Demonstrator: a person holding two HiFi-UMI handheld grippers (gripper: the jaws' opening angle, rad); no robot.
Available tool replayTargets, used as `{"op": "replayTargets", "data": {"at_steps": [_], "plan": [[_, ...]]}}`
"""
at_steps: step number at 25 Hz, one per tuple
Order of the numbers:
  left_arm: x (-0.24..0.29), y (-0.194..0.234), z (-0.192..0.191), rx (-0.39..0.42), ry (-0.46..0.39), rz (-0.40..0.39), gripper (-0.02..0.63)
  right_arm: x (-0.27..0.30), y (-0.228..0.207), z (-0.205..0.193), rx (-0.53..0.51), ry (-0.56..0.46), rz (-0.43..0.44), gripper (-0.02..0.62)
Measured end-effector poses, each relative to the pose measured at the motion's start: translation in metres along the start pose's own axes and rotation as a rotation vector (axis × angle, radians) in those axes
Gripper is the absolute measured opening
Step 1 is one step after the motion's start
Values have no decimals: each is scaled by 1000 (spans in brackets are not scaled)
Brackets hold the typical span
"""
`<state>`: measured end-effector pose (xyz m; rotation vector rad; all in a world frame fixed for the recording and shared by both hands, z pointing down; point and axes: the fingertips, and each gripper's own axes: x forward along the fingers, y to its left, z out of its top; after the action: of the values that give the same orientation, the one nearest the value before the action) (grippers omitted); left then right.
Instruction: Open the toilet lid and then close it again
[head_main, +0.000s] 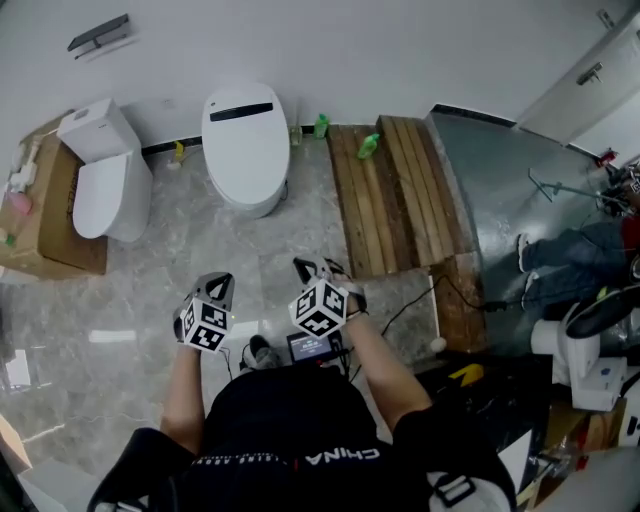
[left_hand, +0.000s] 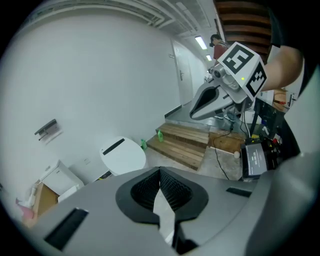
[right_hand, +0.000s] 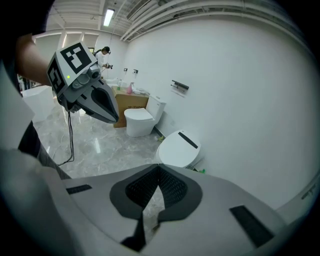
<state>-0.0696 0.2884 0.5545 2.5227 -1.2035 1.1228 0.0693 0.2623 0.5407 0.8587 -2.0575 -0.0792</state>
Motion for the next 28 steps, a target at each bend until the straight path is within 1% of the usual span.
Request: {"op": "replayTargets", "data": {"at_steps": [3,6,11,19,28], "plan": [[3,-1,18,-23,-9,23,11,1,-5,-6,42,-3,26,14],[4,0,27,-7,-2,42,11,2,-11,-3,18,-14,26,14],[7,6,41,-6,8,74,11,4,-25,2,-13,-25,17,14],[13,12,59,-1,24,87,11,8,-41,6,-52,-18,24,14],[15,12,66,10,37,91,11,9,-42,9,-64,-14,45,14]]}}
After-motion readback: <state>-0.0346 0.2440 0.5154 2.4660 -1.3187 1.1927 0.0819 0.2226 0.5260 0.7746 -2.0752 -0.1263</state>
